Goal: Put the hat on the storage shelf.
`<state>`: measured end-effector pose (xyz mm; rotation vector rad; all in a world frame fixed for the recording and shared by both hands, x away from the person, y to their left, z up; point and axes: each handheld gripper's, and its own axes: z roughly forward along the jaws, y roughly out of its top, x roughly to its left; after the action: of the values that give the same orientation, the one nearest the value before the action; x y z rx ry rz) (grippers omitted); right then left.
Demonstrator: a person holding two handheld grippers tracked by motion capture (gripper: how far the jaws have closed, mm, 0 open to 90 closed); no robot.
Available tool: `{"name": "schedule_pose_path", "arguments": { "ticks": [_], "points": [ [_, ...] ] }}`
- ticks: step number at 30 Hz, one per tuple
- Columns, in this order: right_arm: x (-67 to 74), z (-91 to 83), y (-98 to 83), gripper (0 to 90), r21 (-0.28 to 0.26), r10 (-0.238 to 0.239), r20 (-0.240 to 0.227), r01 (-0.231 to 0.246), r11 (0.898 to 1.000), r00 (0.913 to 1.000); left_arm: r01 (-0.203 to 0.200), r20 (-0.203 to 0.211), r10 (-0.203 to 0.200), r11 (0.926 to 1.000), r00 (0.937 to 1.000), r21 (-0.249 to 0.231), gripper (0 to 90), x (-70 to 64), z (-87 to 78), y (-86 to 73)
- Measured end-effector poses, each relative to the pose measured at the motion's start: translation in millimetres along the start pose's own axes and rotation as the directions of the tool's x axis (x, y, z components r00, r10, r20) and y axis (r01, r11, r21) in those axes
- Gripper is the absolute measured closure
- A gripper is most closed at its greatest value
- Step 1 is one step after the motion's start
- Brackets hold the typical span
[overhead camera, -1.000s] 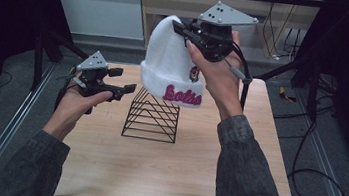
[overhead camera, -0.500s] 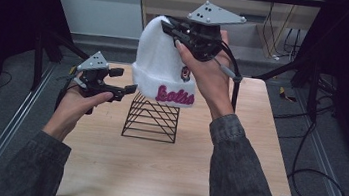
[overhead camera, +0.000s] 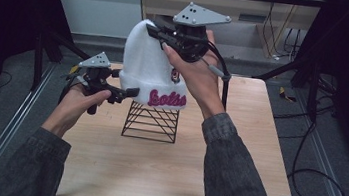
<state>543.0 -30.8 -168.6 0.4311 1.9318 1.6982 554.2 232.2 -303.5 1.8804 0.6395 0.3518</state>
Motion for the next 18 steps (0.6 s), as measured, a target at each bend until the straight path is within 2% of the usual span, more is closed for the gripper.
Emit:
{"name": "schedule_pose_path", "arguments": {
  "ticks": [3, 4, 6, 7, 11, 14, 18],
  "points": [
    [0.3, 2.8, -0.9, 84.1, 0.013, -0.011, 0.0, 0.011, 1.0, 0.9999, -0.005, 0.014, 0.005, 1.0, 0.9999, -0.004, 12.5, -2.2, 1.3, 0.4],
    [0.4, 3.2, -1.2, 84.1, 0.014, -0.012, -0.001, 0.012, 1.0, 0.9999, -0.016, 0.014, 0.016, 0.9999, 0.9998, -0.003, 19.5, -3.1, 1.1, 0.5],
    [0.4, 2.8, -1.3, 84.1, 0.011, -0.01, -0.004, 0.01, 1.0, 0.9999, -0.006, 0.012, 0.006, 1.0, 0.9999, -0.003, 30.7, -3.7, 1.1, 1.1],
    [0.4, 2.4, -1.2, 84.1, 0.011, -0.008, -0.004, 0.009, 1.0, 1.0, -0.006, 0.008, 0.006, 1.0, 1.0, -0.002, 39.1, -4.0, 1.0, 1.3],
    [-2.4, -1.6, -1.1, 84.1, 0.006, -0.008, 0.007, 0.008, 1.0, 0.9999, -0.038, -0.033, 0.038, 0.9992, 0.9987, 0.008, 66.3, -7.6, 0.6, 2.4],
    [-4.5, -2.7, -3.0, 84.1, 0.027, -0.025, 0.021, 0.024, 0.999, 0.9995, -0.071, -0.08, 0.073, 0.997, 0.9941, 0.03, 72.2, -12.6, 0.7, 3.0],
    [-10.2, -4.6, -6.4, 84.1, 0.034, -0.021, 0.037, 0.02, 0.999, 0.9991, -0.058, -0.127, 0.06, 0.9982, 0.9902, 0.017, 73.2, -13.6, -1.7, 5.1]
  ]
}}
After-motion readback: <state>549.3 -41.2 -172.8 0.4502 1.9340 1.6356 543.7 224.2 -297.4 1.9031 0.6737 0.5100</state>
